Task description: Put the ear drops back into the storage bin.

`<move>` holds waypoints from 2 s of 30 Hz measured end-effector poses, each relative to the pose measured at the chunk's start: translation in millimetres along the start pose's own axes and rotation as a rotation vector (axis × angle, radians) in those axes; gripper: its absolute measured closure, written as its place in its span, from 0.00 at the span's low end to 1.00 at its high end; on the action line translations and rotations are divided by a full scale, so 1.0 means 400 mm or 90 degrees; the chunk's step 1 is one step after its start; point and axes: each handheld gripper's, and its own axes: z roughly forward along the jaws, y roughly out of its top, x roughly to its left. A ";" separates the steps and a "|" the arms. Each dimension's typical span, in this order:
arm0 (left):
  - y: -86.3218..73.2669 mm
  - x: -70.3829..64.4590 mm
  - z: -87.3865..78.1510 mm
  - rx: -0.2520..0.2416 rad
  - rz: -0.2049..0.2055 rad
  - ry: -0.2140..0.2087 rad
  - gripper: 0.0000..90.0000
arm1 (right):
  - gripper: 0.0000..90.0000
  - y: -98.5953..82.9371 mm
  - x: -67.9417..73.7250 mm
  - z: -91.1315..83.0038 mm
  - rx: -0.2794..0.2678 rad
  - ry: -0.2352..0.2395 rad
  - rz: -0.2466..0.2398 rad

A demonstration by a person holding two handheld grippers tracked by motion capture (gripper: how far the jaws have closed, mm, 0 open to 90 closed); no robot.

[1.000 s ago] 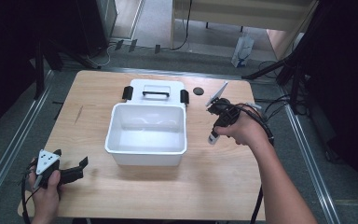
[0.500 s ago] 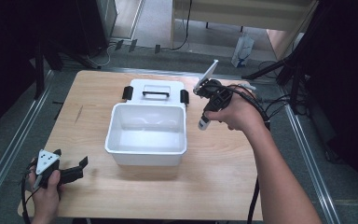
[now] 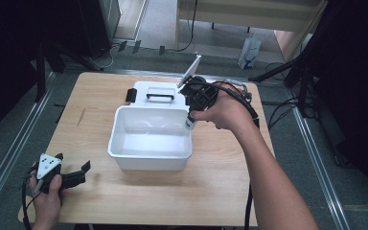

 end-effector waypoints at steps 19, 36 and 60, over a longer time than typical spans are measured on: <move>0.000 0.000 0.001 -0.003 -0.003 -0.001 0.00 | 0.81 0.015 0.018 0.075 0.013 0.024 -0.022; 0.000 0.000 0.001 -0.003 -0.003 -0.001 0.00 | 0.80 0.000 0.030 0.164 0.036 0.034 -0.072; 0.000 0.001 0.001 -0.003 -0.005 -0.002 0.00 | 0.80 -0.010 0.054 0.272 0.057 0.043 -0.207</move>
